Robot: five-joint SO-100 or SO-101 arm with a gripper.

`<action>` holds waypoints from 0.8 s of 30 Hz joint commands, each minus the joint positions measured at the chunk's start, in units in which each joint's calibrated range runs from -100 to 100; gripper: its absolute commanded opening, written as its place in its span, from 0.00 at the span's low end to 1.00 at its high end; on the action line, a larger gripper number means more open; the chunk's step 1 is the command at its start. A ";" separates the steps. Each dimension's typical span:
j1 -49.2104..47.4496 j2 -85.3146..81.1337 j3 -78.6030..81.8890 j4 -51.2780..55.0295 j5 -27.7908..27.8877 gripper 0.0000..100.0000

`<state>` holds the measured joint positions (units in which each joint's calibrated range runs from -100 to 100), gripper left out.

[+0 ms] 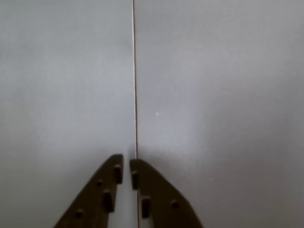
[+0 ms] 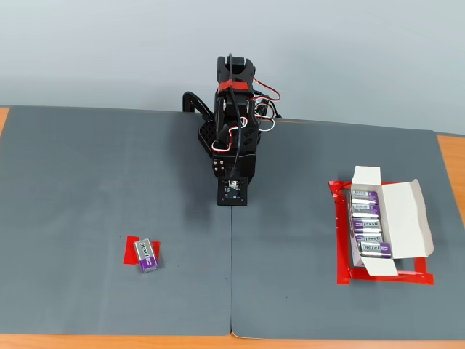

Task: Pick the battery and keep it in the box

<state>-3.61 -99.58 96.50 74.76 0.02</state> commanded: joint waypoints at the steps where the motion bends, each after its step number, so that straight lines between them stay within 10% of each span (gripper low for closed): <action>1: -0.08 0.25 -3.91 -0.20 0.11 0.02; 24: 3.95 29.76 -25.26 -19.64 0.68 0.02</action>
<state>-1.40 -74.85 79.16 56.03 0.02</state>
